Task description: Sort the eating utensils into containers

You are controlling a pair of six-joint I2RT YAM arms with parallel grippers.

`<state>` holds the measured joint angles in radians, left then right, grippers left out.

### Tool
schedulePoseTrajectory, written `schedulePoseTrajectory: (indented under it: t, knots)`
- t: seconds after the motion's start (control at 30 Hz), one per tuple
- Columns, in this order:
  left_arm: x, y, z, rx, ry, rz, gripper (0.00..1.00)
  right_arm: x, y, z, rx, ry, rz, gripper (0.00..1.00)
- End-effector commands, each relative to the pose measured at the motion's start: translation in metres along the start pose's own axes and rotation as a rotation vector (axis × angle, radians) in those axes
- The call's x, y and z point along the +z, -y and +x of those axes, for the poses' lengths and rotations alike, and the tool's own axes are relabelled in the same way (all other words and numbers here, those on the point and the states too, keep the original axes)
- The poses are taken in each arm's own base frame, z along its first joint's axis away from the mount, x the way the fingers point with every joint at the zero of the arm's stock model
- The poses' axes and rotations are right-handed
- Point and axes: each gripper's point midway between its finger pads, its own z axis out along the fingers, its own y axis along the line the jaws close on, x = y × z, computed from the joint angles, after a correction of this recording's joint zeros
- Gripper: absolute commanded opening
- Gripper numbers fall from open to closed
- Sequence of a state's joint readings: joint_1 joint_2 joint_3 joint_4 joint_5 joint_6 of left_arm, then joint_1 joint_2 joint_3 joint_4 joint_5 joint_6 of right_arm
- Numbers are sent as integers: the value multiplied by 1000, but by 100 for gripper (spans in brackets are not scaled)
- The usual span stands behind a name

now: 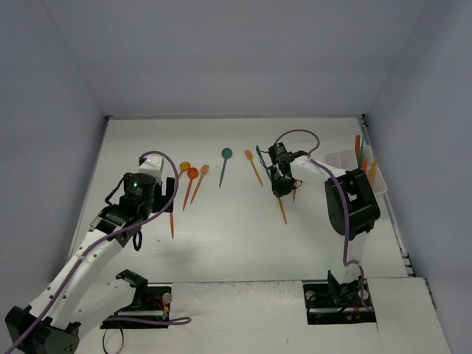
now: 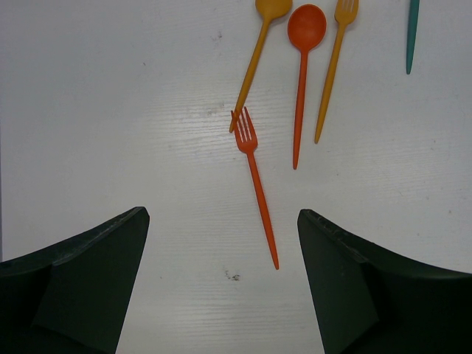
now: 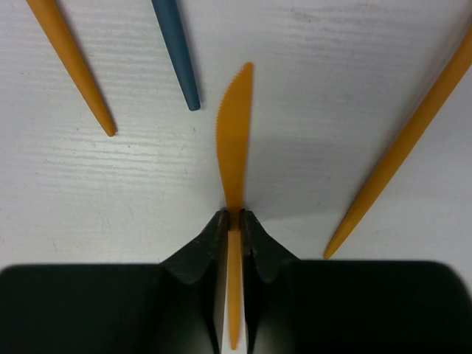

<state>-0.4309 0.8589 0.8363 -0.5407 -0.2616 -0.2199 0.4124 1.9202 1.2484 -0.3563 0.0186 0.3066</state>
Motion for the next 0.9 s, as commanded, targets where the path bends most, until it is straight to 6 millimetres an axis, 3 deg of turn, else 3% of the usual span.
schedulePoseTrajectory:
  t: [0.0,0.1,0.17,0.3,0.4,0.5,0.6,0.67,0.77,0.87]
  knots:
    - [-2,-1,-18,-20,63,-1,80,23,21,20,-31,-84,89,2]
    - [-3,-1,-19,-23,67,-2,80,12,15,8,-40,-46,55,0]
    - [-4,-1,-19,-23,69,-2,80,-7,7,-12,-55,21,18,0]
    - [-5,-2,-20,-25,75,-1,80,-78,-4,-65,-85,242,-55,0]
    - [-6,-3,-23,-29,85,-4,80,-145,7,-99,-90,435,-46,0]
    - [-8,-3,-24,-32,93,-3,80,-188,33,-113,-82,553,8,0]
    - [-9,-4,-25,-36,98,-3,80,-234,76,-119,-39,673,63,0]
    - [-10,-4,-25,-35,101,-2,80,-249,111,-121,7,730,127,0]
    - [-11,-4,-26,-37,106,-1,80,-288,159,-118,50,872,269,0]
    - [-12,-4,-26,-38,108,0,80,-299,201,-107,126,952,374,0]
